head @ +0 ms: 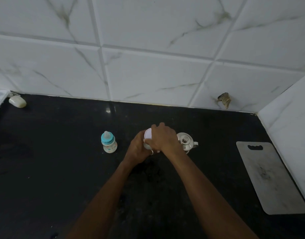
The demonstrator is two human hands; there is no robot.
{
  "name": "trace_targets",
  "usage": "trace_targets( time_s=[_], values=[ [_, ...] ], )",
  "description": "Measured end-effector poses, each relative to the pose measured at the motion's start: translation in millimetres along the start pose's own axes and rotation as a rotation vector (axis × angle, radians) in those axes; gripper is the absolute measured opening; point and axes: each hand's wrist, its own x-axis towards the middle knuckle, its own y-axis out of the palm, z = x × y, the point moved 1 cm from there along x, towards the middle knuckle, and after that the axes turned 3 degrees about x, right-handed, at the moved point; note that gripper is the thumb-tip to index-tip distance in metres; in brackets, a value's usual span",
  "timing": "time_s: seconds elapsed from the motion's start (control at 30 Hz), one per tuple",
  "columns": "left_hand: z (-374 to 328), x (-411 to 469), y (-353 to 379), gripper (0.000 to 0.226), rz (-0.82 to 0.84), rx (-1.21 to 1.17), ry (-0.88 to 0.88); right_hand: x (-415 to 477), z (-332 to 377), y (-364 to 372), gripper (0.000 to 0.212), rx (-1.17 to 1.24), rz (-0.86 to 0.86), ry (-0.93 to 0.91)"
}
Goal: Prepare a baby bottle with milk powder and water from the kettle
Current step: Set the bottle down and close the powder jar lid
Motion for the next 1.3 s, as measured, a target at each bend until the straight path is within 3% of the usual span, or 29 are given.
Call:
trace_targets(
  time_s=[0.13,0.23,0.4,0.57,0.73,0.9,1.1,1.2,1.3],
  values=[
    [1,0,0,0.083,-0.007,0.010,0.016,-2,3,9,0.072,0.021,-0.085,0.039],
    [0,-1,0,0.082,-0.014,0.008,0.023,-2,-2,9,0.081,0.036,-0.044,0.012],
    [-2,-2,-1,0.089,0.009,0.020,-0.019,0,-14,-12,0.099,-0.069,0.156,-0.255],
    [-3,-1,2,0.082,0.045,0.028,-0.050,6,-21,-12,0.091,-0.079,0.289,-0.322],
    [-3,-4,-2,0.086,0.019,0.013,-0.043,1,-16,3,0.075,-0.019,0.112,-0.223],
    [-2,-6,-2,0.086,-0.020,0.016,0.023,-2,-4,16,0.078,0.007,-0.037,-0.053],
    [-3,-4,-2,0.086,0.002,0.048,-0.033,1,-15,0,0.096,-0.049,0.162,-0.264],
    [-4,1,2,0.074,0.100,0.112,-0.064,6,-14,-7,0.091,-0.075,0.276,-0.339],
    [-5,3,3,0.069,0.132,0.147,-0.072,6,-11,-5,0.079,-0.042,0.225,-0.304]
  ],
)
